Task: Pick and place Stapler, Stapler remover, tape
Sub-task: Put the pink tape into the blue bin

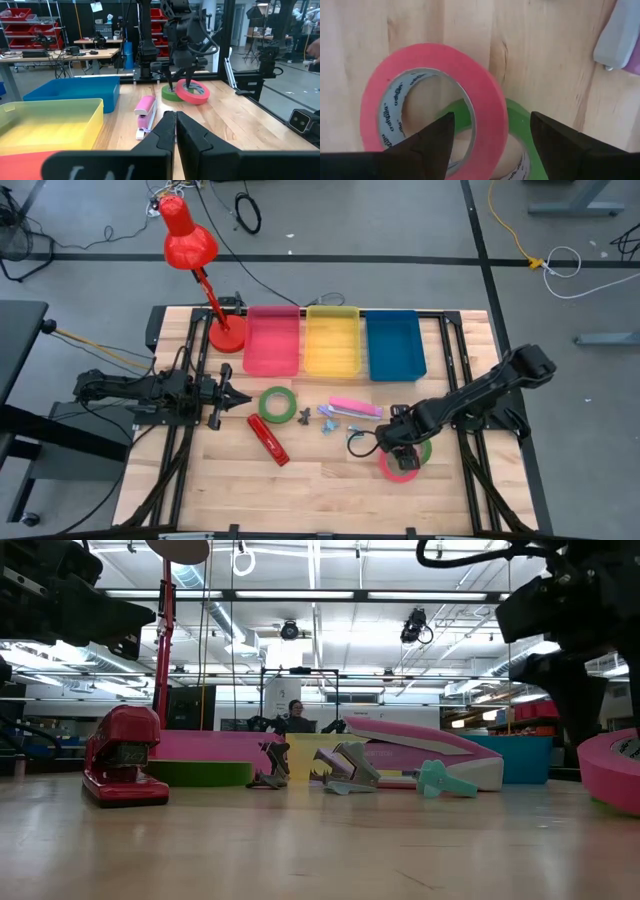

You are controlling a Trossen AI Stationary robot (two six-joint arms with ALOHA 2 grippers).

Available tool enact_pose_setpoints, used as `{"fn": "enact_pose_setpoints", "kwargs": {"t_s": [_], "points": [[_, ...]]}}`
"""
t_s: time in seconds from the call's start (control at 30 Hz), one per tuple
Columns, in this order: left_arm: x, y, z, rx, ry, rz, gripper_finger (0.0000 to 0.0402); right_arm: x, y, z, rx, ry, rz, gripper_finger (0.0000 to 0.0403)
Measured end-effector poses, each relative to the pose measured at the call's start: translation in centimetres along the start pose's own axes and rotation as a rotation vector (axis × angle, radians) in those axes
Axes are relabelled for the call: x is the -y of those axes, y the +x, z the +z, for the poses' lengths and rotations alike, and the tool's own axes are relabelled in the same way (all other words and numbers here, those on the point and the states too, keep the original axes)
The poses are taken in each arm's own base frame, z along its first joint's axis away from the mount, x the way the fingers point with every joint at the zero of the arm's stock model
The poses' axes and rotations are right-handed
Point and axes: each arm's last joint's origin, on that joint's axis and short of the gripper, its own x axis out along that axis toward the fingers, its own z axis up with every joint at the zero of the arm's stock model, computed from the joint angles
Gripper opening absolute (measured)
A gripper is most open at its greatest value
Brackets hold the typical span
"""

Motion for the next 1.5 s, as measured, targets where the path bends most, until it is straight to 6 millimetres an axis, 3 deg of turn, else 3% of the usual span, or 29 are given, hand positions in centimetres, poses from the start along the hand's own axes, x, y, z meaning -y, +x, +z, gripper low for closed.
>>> {"fn": "enact_pose_setpoints", "kwargs": {"t_s": [0.5,1.1,1.5], "points": [[0.00,0.00,-0.01,-0.001,0.000,0.000,0.0021,0.06,0.54,-0.02,-0.030,-0.002,-0.020,0.0256],[0.00,0.00,0.00,0.000,0.000,0.001,0.0021,0.05,0.53,-0.18,-0.054,-0.019,-0.001,0.0077],[0.00,0.00,-0.01,-0.001,0.000,0.000,0.0021,0.02,0.53,-0.23,-0.061,-0.023,0.009,0.0061]]}}
